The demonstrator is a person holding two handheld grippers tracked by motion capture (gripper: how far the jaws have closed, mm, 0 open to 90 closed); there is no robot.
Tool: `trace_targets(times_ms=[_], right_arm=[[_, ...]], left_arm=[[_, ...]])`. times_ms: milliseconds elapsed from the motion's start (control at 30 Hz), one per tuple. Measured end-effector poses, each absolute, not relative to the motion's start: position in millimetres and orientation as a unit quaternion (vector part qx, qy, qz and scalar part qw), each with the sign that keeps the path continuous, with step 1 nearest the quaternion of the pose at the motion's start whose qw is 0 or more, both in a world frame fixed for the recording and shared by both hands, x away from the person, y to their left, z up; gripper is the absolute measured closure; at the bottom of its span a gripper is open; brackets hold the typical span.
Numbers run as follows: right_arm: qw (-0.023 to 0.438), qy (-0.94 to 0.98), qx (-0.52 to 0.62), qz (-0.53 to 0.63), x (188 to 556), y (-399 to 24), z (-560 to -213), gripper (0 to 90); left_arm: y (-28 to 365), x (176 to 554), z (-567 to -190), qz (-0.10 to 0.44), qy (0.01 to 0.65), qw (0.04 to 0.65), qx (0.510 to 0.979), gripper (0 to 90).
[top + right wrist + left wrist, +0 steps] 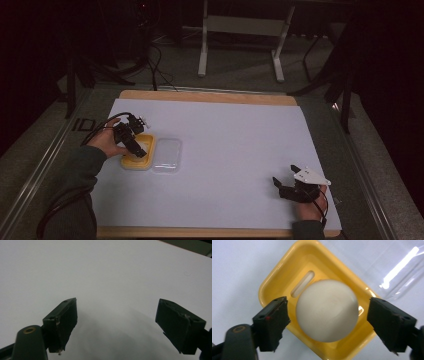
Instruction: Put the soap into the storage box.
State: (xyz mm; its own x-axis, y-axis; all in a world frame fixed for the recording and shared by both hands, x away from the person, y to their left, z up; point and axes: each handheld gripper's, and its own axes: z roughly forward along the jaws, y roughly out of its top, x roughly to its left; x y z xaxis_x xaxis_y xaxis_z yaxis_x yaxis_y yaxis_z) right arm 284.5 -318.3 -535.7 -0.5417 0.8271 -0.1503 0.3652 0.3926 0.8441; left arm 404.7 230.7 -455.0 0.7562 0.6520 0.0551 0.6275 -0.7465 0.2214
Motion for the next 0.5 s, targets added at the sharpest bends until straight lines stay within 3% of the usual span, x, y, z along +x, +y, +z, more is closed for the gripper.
trace_targets(times_ms=[133,300,500], right_arm=[[0.29,0.782,0.381,0.398,284.4,-318.3,-535.7,17.7],[0.289,0.782,0.382,0.399,284.6,-318.5,-535.7,17.7],[0.288,0.782,0.383,0.399,284.8,-318.7,-535.6,17.7]], left_arm=[[226.9,401.0,-447.7,0.072,0.335,0.104,0.934,21.8],[223.4,397.6,-437.8,0.07,0.328,0.129,0.933,37.0],[212.1,383.5,-434.7,0.089,0.31,0.143,0.935,41.4]])
